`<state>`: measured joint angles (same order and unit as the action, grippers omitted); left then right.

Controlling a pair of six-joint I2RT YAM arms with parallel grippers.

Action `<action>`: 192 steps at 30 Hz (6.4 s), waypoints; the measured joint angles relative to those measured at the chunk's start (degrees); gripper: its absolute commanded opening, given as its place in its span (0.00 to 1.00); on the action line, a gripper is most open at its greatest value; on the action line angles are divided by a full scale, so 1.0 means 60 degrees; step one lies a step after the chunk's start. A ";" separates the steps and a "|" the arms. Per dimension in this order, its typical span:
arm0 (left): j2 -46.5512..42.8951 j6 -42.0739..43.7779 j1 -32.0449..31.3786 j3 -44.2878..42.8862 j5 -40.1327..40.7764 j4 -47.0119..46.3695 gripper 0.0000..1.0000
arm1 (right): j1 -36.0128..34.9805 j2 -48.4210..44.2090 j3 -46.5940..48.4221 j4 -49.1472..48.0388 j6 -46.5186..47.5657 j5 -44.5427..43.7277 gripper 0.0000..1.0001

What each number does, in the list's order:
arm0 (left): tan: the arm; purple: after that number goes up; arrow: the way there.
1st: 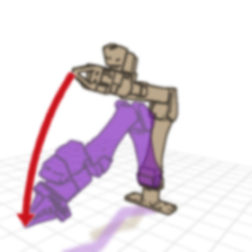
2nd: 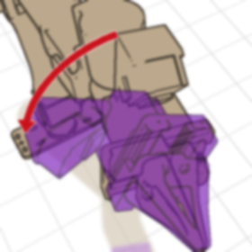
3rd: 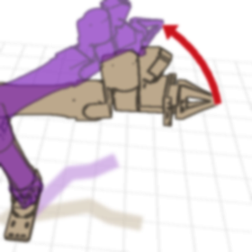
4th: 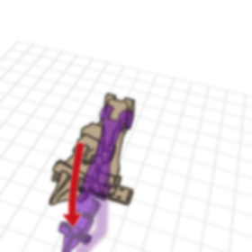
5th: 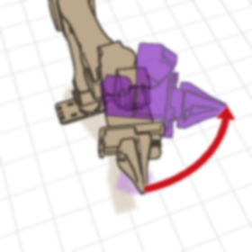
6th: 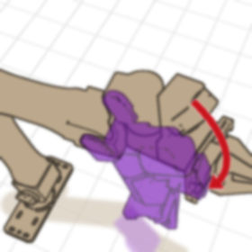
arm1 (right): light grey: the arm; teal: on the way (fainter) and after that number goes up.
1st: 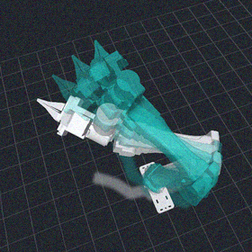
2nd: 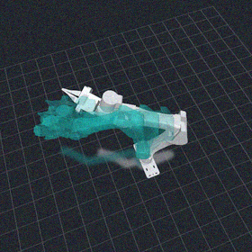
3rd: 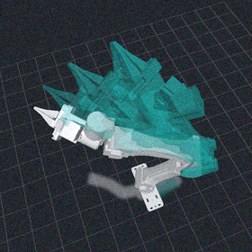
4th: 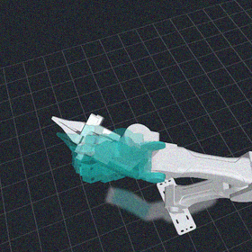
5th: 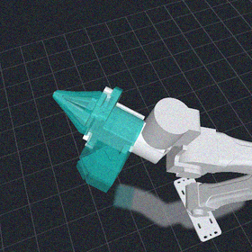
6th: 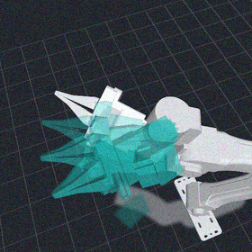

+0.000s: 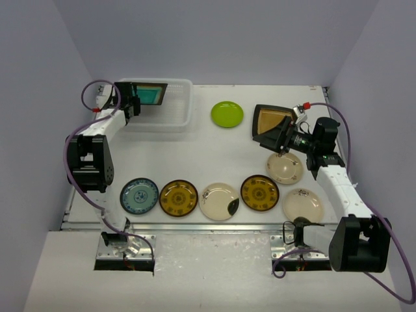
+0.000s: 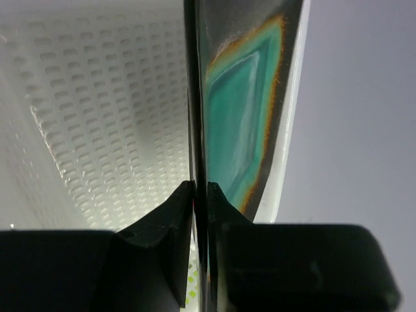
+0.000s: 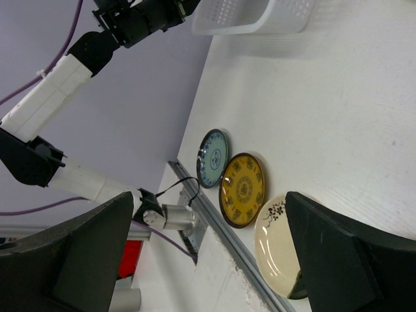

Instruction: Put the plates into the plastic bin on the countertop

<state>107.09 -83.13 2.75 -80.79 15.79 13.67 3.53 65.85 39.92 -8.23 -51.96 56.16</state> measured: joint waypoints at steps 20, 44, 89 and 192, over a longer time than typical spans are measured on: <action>0.0081 -0.0596 -0.0278 0.0298 -0.0062 -0.0555 1.00 | 0.0000 0.0107 -0.0193 -0.0079 -0.0038 -0.0063 0.99; -0.4817 0.2985 0.0263 0.2570 -0.4403 -0.1539 1.00 | 0.1156 0.2759 0.2102 0.3823 -0.0995 -0.6237 0.99; -1.0582 0.9853 0.0221 0.6594 -0.5599 0.1013 1.00 | 0.1719 0.6557 0.2387 0.0774 -0.4778 -0.8250 0.68; -0.5609 0.9973 -0.2599 0.3459 -0.8355 0.0530 0.99 | -0.0439 0.3829 0.1331 -0.2048 -0.0524 0.1482 0.00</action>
<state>73.43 -23.29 -12.84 -60.04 -34.34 16.85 0.90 88.83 47.91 -20.51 -55.10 65.05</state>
